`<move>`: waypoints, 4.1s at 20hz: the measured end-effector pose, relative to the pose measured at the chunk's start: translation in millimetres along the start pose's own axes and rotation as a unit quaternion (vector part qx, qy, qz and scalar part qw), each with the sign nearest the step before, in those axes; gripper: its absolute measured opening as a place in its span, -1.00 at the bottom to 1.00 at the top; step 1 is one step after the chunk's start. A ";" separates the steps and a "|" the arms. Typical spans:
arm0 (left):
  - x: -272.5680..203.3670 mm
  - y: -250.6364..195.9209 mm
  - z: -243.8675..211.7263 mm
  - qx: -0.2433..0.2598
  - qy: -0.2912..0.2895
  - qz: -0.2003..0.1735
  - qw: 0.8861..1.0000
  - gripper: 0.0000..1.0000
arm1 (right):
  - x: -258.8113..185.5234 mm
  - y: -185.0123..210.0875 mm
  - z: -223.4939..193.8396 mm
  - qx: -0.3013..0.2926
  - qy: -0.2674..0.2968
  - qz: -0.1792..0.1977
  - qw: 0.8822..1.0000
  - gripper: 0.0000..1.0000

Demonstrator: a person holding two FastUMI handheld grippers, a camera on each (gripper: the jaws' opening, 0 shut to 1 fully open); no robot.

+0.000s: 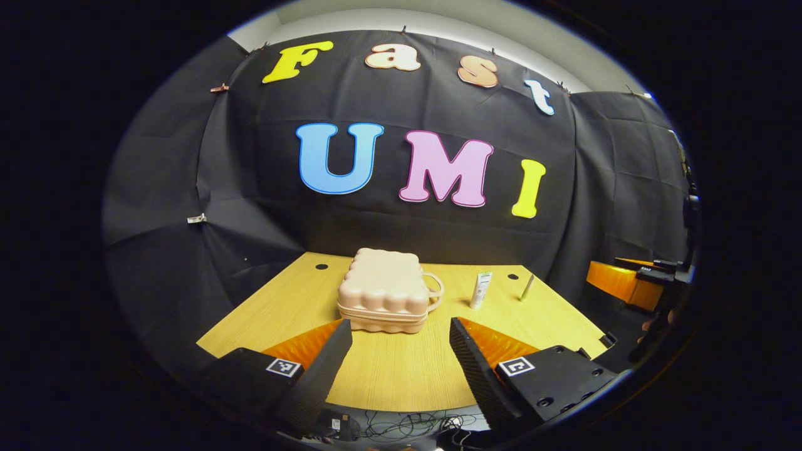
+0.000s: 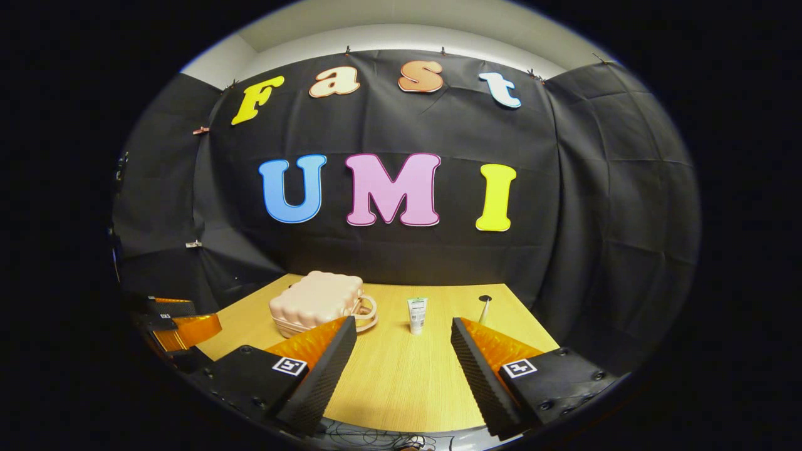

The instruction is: First open the suitcase, pack the skin care products into it, and then close the suitcase.

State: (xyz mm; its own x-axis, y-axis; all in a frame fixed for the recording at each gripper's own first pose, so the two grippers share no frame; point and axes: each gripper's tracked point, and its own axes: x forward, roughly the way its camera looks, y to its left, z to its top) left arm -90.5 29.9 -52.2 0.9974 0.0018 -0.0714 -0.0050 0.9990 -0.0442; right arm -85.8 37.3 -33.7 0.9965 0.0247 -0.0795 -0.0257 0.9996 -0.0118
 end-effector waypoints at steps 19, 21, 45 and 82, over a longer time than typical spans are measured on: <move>284.9 -126.1 14.2 0.035 0.083 -0.068 0.994 0.98 | 180.6 -105.2 -5.6 0.030 0.032 -0.028 0.999 0.93; 327.4 -141.8 1.0 0.034 0.102 -0.074 0.991 0.98 | 196.9 -120.1 -14.2 0.022 0.043 -0.024 0.999 0.93; 470.5 -124.4 -64.0 0.053 0.212 0.022 0.976 -0.70 | 220.0 -150.3 -45.0 0.023 0.093 -0.020 0.995 0.93; 429.9 357.9 47.7 -0.003 0.073 0.225 0.972 0.56 | 288.4 -111.7 -118.8 -0.032 0.091 -0.091 0.991 0.94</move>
State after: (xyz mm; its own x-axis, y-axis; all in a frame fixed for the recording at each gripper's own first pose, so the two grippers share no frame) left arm 340.0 390.3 -51.2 0.8736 0.4312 -0.2255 -0.4386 0.8985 0.0189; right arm 195.1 -68.9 -173.7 0.9548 -0.1641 -0.2480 0.1419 0.9843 -0.1050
